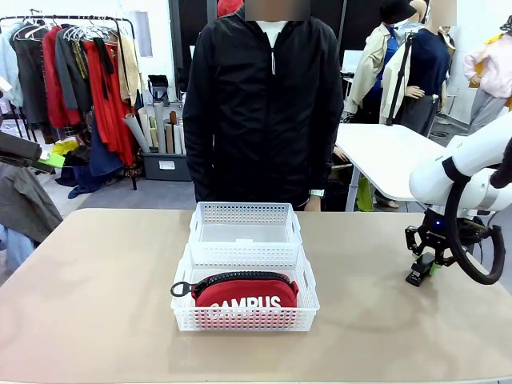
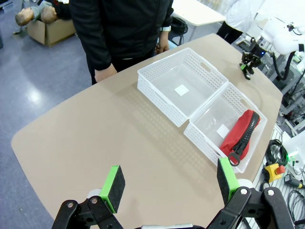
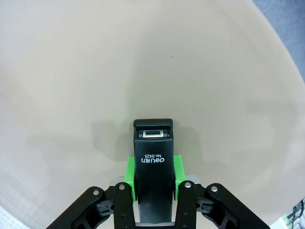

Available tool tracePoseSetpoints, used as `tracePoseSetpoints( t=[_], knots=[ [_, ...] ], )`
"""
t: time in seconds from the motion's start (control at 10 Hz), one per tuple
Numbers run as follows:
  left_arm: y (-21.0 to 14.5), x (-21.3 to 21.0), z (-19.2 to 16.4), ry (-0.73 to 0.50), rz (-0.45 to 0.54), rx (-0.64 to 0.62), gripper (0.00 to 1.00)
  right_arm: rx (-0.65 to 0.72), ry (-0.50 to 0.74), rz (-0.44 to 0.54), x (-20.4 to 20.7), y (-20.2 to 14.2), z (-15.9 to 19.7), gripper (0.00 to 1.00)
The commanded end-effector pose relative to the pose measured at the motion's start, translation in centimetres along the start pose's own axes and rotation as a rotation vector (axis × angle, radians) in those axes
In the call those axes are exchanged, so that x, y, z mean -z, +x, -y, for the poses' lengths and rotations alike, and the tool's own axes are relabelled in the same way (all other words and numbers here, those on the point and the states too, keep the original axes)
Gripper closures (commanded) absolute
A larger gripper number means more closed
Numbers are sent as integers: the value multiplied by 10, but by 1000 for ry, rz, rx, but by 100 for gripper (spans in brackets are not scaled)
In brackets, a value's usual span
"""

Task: Distribute items into two baskets.
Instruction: Pick up the Stapler that the person points to.

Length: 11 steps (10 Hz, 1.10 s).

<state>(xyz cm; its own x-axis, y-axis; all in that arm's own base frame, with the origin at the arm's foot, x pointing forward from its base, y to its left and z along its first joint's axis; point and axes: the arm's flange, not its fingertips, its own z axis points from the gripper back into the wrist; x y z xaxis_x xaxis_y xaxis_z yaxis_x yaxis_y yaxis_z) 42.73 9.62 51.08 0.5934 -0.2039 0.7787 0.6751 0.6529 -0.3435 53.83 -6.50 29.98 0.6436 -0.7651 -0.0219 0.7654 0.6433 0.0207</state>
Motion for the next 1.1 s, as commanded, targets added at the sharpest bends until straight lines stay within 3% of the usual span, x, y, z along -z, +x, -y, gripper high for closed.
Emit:
tracePoseSetpoints(
  t=[0.0,0.4,0.7,1.0],
  knots=[
    [0,-1,0,-2,5,5,0,-141,68,1,-9,7,2,100],
    [0,-1,0,-2,5,5,0,-483,209,65,-55,28,15,100],
    [0,-1,0,-2,5,5,0,-796,281,204,-108,14,28,100],
    [0,-1,0,-2,5,5,0,-1120,202,306,-154,-18,32,100]
  ],
)
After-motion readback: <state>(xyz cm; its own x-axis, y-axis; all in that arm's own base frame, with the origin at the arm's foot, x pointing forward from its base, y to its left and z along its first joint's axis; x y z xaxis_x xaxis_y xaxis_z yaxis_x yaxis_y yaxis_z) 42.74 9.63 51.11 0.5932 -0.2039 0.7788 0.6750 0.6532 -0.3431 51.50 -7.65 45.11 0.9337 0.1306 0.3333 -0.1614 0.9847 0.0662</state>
